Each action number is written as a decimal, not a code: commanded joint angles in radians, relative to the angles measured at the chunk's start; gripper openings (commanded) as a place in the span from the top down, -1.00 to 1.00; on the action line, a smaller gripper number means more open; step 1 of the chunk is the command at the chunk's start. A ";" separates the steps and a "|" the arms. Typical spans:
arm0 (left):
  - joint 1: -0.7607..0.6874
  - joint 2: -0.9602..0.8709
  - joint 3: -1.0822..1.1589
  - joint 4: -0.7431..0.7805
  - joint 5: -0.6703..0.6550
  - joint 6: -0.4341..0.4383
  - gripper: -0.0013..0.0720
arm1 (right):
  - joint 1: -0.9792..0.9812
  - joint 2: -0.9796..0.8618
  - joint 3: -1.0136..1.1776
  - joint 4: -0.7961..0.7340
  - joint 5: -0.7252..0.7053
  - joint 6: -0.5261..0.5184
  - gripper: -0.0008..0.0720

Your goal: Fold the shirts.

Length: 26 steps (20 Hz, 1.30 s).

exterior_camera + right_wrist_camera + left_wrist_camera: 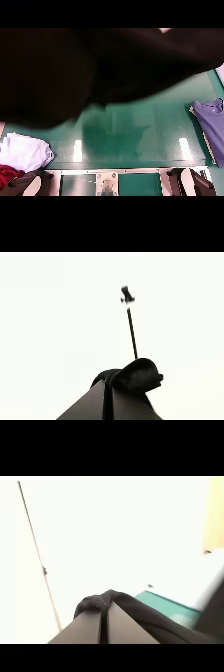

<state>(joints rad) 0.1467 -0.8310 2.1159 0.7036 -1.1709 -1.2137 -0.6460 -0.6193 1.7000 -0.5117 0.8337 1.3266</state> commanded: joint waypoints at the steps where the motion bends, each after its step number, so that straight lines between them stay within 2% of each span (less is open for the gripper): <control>1: 0.000 0.016 -0.016 0.125 0.006 -0.071 0.88 | -0.014 0.038 0.004 -0.151 -0.020 0.058 0.92; 5: 0.000 -0.007 -0.255 0.127 0.008 -0.068 0.88 | -0.012 -0.023 -0.169 -0.170 0.055 0.069 0.92; 8: 0.000 -0.087 -0.462 0.092 0.028 -0.046 0.88 | 0.038 -0.100 -0.396 -0.170 0.064 0.020 0.92; 11: 0.000 -0.232 -0.649 -0.071 0.072 0.066 0.88 | 0.161 -0.241 -0.625 -0.170 -0.006 -0.080 0.92; 14: 0.000 -0.437 -0.782 -0.144 0.146 0.117 0.88 | 0.264 -0.473 -0.741 -0.170 -0.126 -0.093 0.92; 17: -0.032 -0.654 -0.809 -0.154 0.222 0.144 0.88 | 0.278 -0.752 -0.715 -0.113 -0.174 -0.104 0.91; 21: -0.084 -0.818 -0.809 -0.237 0.418 0.172 0.88 | 0.278 -1.037 -0.545 -0.063 -0.156 -0.123 0.92; 24: -0.083 -0.835 -0.807 -0.270 0.556 0.172 0.88 | 0.276 -1.131 -0.416 -0.053 -0.149 -0.123 0.92; 26: -0.084 -0.835 -0.790 -0.269 0.573 0.175 0.88 | 0.275 -1.143 -0.365 -0.054 -0.144 -0.123 0.92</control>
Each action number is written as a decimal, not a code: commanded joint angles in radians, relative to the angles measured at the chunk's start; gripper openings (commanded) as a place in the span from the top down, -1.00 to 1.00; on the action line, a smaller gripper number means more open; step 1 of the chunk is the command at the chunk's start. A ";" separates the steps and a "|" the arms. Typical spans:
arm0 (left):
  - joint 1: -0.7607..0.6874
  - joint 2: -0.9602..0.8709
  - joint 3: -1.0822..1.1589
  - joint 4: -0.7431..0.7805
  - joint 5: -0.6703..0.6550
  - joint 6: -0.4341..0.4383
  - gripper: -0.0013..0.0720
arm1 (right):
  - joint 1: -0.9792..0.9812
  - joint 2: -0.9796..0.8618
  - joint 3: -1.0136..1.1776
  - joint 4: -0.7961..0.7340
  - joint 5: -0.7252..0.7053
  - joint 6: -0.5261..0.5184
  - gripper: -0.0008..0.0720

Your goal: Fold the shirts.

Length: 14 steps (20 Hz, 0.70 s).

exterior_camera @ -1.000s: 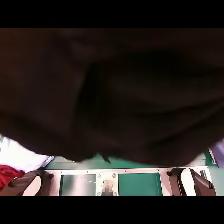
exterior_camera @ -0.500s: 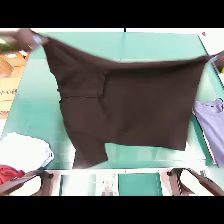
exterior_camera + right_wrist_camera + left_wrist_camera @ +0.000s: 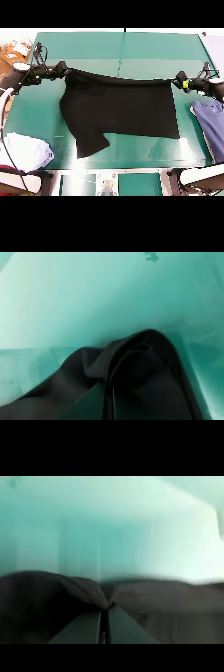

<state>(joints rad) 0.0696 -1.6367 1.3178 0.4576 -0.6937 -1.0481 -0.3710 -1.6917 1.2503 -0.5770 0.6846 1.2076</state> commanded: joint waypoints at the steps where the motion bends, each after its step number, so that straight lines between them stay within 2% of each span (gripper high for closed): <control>1: -0.006 -0.029 0.021 -0.021 0.080 0.010 0.88 | 0.000 -0.070 0.104 0.011 0.023 -0.004 0.92; 3: -0.006 -0.029 0.039 -0.006 0.019 0.010 0.88 | -0.007 -0.065 0.123 -0.011 0.097 -0.005 0.92; 5: 0.014 -0.026 0.043 0.026 -0.105 -0.002 0.88 | -0.031 -0.046 0.122 -0.067 0.183 -0.004 0.92; 8: 0.066 -0.026 0.043 0.117 -0.284 -0.086 0.88 | -0.087 0.022 0.110 -0.149 0.328 -0.004 0.92; 11: 0.072 -0.027 0.034 0.327 -0.409 -0.185 0.88 | -0.119 0.112 0.007 -0.206 0.357 -0.004 0.92; 14: 0.051 -0.027 -0.010 0.375 -0.425 -0.203 0.88 | -0.121 0.144 -0.123 -0.205 0.357 -0.004 0.92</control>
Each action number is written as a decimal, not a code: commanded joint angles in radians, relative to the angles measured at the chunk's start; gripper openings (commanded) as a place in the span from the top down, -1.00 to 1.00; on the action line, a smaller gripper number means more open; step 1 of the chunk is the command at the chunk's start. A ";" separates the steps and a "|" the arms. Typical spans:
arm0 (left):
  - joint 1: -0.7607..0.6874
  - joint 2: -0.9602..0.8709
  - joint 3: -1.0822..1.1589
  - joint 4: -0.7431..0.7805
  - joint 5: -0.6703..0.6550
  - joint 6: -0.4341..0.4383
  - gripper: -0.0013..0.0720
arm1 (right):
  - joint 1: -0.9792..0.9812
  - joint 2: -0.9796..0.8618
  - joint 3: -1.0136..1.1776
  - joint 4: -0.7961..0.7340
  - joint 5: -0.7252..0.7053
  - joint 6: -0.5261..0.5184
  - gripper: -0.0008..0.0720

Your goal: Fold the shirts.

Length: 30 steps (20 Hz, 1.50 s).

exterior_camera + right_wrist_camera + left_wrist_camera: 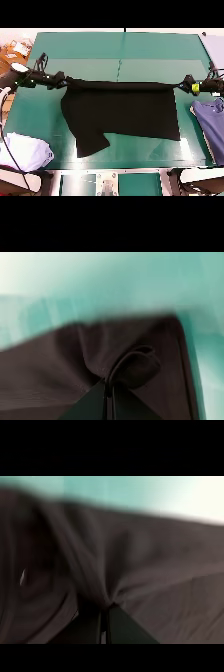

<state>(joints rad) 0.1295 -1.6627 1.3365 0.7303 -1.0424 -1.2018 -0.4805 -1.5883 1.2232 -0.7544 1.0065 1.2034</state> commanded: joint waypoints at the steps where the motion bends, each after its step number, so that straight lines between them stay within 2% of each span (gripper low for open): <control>1: -0.016 -0.001 -0.043 0.106 -0.077 -0.048 0.88 | -0.011 0.041 -0.128 -0.028 0.035 0.000 0.92; 7: -0.034 -0.001 -0.055 0.143 -0.140 -0.047 0.86 | -0.013 0.046 -0.188 -0.029 0.076 0.023 0.87; 9: -0.032 -0.001 -0.035 0.138 -0.218 -0.056 -0.70 | -0.037 0.055 -0.141 -0.029 0.153 0.032 0.04; 10: -0.026 -0.001 -0.006 0.138 -0.283 -0.071 -0.58 | -0.062 0.061 -0.096 -0.031 0.229 0.052 0.02; 11: -0.015 -0.001 0.027 0.141 -0.351 -0.077 -0.33 | -0.089 0.071 -0.050 -0.042 0.299 0.073 0.03; 12: -0.003 0.000 0.060 0.143 -0.414 -0.081 -0.05 | -0.119 0.085 -0.008 -0.067 0.362 0.103 0.24; 13: 0.010 0.000 0.090 0.143 -0.471 -0.086 0.39 | -0.144 0.108 0.011 -0.091 0.398 0.134 0.59; 14: 0.020 0.005 0.107 0.144 -0.514 -0.085 0.87 | -0.164 0.142 0.007 -0.110 0.414 0.158 0.78; 15: 0.025 0.023 0.105 0.161 -0.526 -0.094 0.88 | -0.172 0.181 -0.009 -0.141 0.422 0.178 0.91; 18: 0.025 0.163 -0.003 0.233 -0.489 -0.114 0.88 | -0.169 0.329 -0.154 -0.208 0.393 0.211 0.92; 23: 0.025 0.558 -0.455 0.288 -0.347 -0.191 0.87 | -0.171 0.602 -0.576 -0.218 0.297 0.232 0.91; 24: 0.025 0.627 -0.539 0.285 -0.326 -0.219 0.63 | -0.171 0.640 -0.655 -0.216 0.281 0.236 0.91; 25: 0.025 0.676 -0.606 0.284 -0.309 -0.230 -0.25 | -0.171 0.662 -0.722 -0.216 0.269 0.237 0.90; 26: 0.025 0.716 -0.669 0.283 -0.279 -0.253 -0.61 | -0.171 0.666 -0.771 -0.216 0.258 0.237 0.64; 27: 0.025 0.740 -0.721 0.280 -0.247 -0.257 -0.61 | -0.171 0.663 -0.814 -0.216 0.241 0.237 0.26; 28: 0.025 0.749 -0.769 0.270 -0.225 -0.257 -0.61 | -0.171 0.661 -0.847 -0.216 0.229 0.237 0.11; 30: 0.024 0.747 -0.856 0.209 -0.196 -0.255 -0.61 | -0.171 0.661 -0.892 -0.216 0.219 0.237 0.11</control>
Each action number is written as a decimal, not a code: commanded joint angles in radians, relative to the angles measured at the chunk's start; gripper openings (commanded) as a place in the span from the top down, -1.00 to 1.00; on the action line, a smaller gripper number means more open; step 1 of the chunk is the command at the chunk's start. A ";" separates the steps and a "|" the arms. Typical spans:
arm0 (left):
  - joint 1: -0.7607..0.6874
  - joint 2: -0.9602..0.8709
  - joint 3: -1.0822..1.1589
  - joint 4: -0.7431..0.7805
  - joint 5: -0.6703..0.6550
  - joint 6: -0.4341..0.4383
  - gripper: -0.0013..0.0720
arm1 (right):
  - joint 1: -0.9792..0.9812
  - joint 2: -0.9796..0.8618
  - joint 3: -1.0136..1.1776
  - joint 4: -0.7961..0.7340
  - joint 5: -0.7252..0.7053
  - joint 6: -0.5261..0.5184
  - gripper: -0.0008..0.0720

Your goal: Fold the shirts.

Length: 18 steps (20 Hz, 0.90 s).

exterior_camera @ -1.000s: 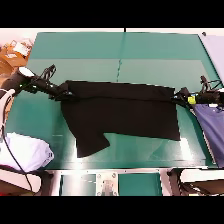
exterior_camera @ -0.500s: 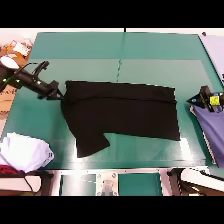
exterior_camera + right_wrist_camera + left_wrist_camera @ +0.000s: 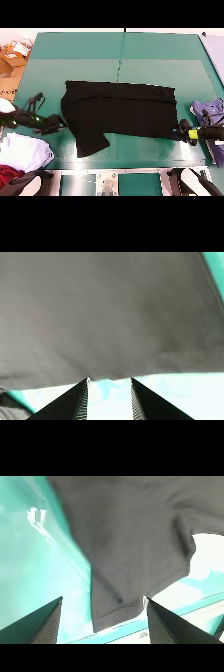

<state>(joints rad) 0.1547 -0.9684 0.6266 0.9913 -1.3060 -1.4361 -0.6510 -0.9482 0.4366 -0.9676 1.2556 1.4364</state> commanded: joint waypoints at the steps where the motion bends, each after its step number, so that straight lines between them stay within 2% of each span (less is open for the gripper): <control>1: -0.015 0.052 -0.188 -0.082 0.100 -0.018 -0.61 | 0.000 0.021 -0.119 -0.002 -0.038 0.004 0.11; 5: -0.158 0.052 -0.304 -0.132 0.283 -0.031 -0.61 | 0.000 0.021 -0.155 0.070 -0.109 0.004 0.12; 6: -0.179 0.052 -0.312 -0.135 0.341 -0.038 -0.50 | 0.000 0.021 -0.160 0.099 -0.123 0.004 0.12; 7: -0.191 0.052 -0.312 -0.141 0.395 -0.040 -0.18 | 0.000 0.021 -0.163 0.117 -0.131 0.003 0.12; 9: -0.208 0.050 -0.312 -0.184 0.494 -0.033 -0.16 | 0.000 0.021 -0.170 0.117 -0.130 0.003 0.11; 11: -0.233 0.023 -0.312 -0.220 0.522 -0.020 -0.16 | 0.000 0.021 -0.187 0.117 -0.130 0.003 -0.34; 12: -0.254 -0.001 -0.312 -0.246 0.520 -0.008 -0.15 | 0.000 0.021 -0.192 0.113 -0.130 0.003 -0.38; 13: -0.277 -0.023 -0.312 -0.272 0.524 0.011 0.01 | 0.000 0.021 -0.192 0.110 -0.130 0.004 -0.38; 14: -0.291 -0.038 -0.312 -0.297 0.523 0.042 0.64 | 0.000 0.021 -0.192 0.111 -0.134 0.004 -0.38; 15: -0.298 -0.044 -0.312 -0.313 0.499 0.073 0.88 | -0.001 0.021 -0.192 0.111 -0.134 0.004 -0.38; 18: -0.298 -0.037 -0.299 -0.270 0.396 0.084 0.88 | -0.001 0.021 -0.192 0.115 -0.156 0.004 -0.38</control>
<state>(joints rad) -0.1287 -0.9981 0.3206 0.7223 -0.8444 -1.3872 -0.6521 -0.9260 0.2478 -0.8494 1.1316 1.4414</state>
